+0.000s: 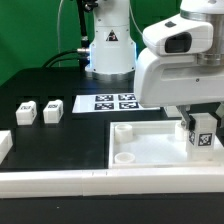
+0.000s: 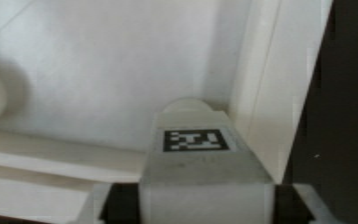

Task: Assemble one leg

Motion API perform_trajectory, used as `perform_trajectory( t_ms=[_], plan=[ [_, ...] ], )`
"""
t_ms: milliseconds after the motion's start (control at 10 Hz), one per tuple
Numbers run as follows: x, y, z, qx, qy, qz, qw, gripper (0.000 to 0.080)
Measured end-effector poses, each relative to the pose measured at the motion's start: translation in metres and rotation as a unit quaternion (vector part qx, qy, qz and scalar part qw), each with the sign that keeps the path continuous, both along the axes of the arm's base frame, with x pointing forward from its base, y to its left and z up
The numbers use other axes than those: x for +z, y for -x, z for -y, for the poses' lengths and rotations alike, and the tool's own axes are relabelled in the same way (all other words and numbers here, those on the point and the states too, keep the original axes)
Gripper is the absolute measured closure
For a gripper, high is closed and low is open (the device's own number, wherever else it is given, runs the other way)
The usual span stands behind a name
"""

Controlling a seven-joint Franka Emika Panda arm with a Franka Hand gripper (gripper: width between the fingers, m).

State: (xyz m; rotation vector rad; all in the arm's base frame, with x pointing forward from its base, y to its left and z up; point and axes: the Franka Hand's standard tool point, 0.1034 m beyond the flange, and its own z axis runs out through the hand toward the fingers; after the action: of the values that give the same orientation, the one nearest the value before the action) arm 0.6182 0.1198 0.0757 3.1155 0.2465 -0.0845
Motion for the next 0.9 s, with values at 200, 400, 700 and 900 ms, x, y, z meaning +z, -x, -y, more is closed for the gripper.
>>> perform_trajectory(
  t_ms=[200,400,700,900],
  plan=[
    [0.0,-0.0001,0.0002,-0.018,0.0,0.0,1.0,0.0508],
    [0.001,-0.0006,-0.0007,-0.177,-0.001,0.008,0.984,0.0508],
    [0.0001,-0.0022,-0.0004,-0.348,-0.004,0.006,0.937,0.0507],
    [-0.0001,-0.0032,0.0002,-0.455,-0.003,0.004,0.89,0.0506]
  ],
)
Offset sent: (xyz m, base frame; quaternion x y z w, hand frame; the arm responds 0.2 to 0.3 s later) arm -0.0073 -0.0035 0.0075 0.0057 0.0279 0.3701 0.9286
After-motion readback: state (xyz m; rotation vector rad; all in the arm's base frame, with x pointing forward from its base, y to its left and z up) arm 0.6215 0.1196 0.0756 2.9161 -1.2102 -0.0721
